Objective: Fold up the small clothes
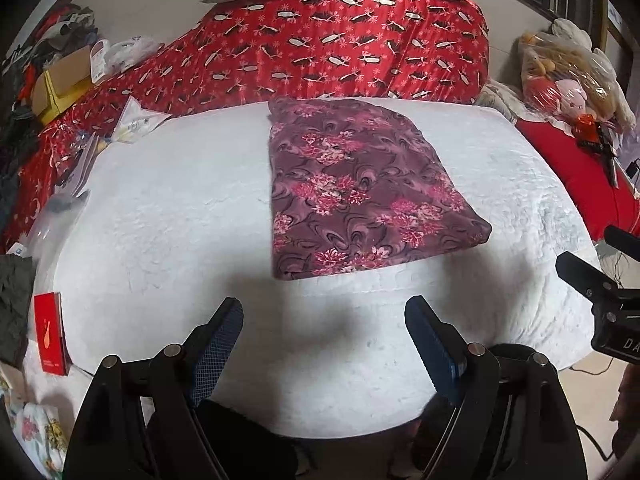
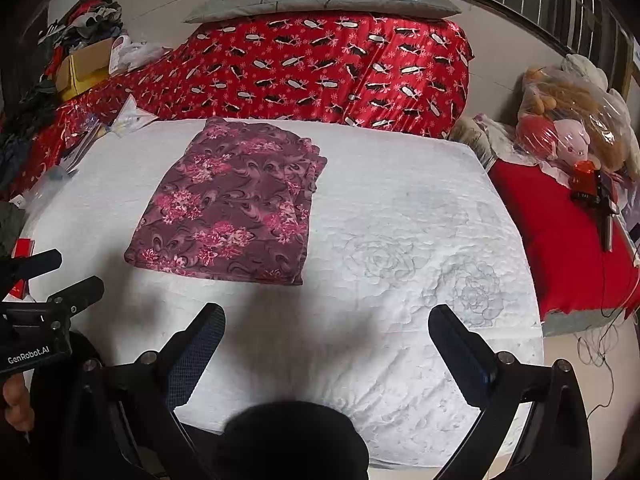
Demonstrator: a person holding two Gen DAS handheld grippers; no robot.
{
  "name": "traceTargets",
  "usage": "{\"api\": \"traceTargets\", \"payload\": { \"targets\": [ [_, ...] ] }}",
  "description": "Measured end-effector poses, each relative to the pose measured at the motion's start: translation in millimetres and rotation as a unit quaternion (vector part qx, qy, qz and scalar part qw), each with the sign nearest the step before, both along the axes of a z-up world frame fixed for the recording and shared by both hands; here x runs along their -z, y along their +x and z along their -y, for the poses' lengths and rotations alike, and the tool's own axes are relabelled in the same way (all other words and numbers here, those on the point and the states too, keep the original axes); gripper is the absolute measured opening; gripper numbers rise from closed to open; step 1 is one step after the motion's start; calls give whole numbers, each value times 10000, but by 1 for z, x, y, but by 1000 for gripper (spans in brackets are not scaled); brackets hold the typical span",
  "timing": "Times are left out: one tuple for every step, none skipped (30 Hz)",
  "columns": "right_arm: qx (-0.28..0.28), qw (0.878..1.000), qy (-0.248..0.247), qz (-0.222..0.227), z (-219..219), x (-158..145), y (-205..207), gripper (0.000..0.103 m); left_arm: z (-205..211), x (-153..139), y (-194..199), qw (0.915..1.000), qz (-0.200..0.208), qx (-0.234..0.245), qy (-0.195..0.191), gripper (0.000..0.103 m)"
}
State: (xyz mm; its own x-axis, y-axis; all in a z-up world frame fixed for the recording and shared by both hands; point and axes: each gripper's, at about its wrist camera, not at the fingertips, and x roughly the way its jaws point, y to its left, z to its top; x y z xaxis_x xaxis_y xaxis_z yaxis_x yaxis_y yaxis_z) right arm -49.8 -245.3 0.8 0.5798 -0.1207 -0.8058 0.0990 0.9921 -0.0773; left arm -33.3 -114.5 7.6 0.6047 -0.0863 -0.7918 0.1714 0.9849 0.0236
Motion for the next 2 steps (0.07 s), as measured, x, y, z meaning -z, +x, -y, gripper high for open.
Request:
{"api": "traceTargets", "payload": {
  "targets": [
    [-12, 10000, 9, -7, 1, 0, 1, 102, 1, -1, -1, 10000, 29, 8, 1, 83],
    [-18, 10000, 10, -10, 0, 0, 1, 102, 3, -2, -2, 10000, 59, 20, 21, 83]
  ]
}}
